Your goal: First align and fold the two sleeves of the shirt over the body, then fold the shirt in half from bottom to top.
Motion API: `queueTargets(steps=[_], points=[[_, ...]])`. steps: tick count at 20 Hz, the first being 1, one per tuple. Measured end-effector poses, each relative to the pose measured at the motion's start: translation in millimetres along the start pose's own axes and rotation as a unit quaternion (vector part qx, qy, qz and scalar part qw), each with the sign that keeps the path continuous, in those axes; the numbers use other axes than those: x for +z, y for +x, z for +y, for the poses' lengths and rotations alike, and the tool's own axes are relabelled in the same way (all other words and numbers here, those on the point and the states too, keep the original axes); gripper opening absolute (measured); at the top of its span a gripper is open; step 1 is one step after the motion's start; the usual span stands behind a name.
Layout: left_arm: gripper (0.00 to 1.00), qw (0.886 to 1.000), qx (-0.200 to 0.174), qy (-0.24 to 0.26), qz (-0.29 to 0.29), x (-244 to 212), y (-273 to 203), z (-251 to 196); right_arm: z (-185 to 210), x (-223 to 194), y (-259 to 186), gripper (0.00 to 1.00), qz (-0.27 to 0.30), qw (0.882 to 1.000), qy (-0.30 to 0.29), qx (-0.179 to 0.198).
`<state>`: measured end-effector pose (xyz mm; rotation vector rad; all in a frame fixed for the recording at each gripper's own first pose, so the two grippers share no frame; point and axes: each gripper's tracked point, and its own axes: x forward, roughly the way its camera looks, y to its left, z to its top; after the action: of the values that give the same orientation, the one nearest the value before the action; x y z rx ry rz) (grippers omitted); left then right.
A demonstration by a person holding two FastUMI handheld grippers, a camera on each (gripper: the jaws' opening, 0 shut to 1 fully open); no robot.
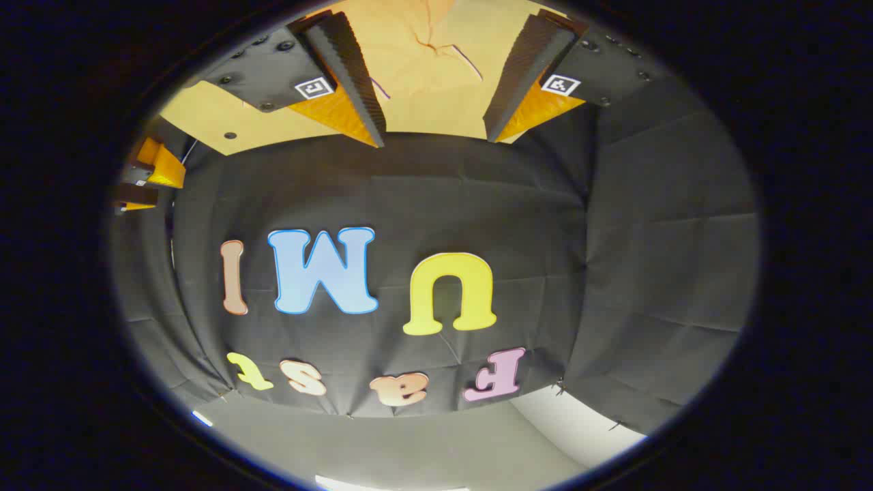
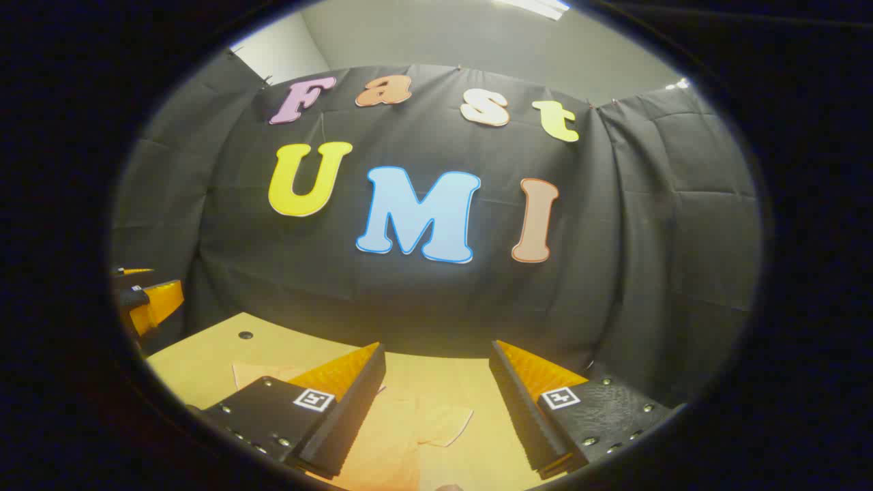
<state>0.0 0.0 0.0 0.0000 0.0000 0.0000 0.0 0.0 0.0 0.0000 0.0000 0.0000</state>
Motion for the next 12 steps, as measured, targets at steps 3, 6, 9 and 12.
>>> queueTargets(steps=[3, 6, 9, 12], points=[[0.94, 1.0, -0.004, 0.0, 0.003, -2.3, -2.0, -1.7, -0.4, -4.2, 0.8, 0.95, 0.004, 1.0, 0.001, 0.0], [0.94, 1.0, -0.004, -0.001, -0.001, -2.3, -2.1, -0.9, -1.5, -7.3, 0.3, 0.95, 0.007, 1.0, -0.005, -0.003], [0.93, 1.0, -0.008, -0.004, 0.004, -6.0, 2.0, -6.1, -1.1, -14.2, 1.5, 0.94, 0.013, 1.0, -0.004, 0.001], [0.93, 1.0, -0.011, -0.005, 0.007, -9.8, 1.0, -9.2, -1.7, -16.3, 4.1, 0.95, 0.016, 1.0, -0.006, 0.002]])
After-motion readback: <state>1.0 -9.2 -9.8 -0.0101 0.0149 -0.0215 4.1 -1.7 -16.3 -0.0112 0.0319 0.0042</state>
